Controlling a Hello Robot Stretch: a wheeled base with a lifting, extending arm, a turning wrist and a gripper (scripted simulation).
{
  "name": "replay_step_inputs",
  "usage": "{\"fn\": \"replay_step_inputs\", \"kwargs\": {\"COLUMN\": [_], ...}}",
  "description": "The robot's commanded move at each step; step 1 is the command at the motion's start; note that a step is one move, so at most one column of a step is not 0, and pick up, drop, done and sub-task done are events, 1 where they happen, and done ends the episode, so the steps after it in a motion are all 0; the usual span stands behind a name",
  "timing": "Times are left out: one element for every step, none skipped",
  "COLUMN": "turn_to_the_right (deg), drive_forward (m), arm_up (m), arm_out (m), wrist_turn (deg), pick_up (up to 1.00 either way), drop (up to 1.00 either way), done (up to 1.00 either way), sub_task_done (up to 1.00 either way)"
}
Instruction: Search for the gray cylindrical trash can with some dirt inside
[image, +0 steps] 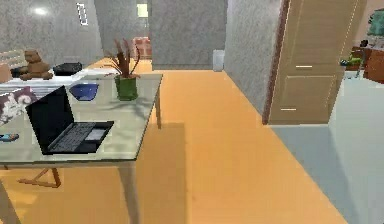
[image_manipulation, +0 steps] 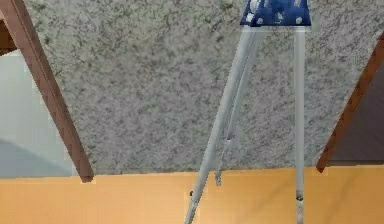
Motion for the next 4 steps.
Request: {"fn": "replay_step_inputs", "kwargs": {"turn_to_the_right": [6.0,0.0,15.0,0.0], "drive_forward": [0.0,0.45,0.0,0.3], "arm_up": [0.0,0.0,0.0,0.0], "arm_out": [0.0,0.0,0.0,0.0], "wrist_turn": [0.0,0.0,0.0,0.0], "pick_up": [0.0,0.0,0.0,0.0], "drop": [0.0,0.0,0.0,0.0], "done": [0.0,0.0,0.0,0.0], "sub_task_done": [0.0,0.0,0.0,0.0]}}
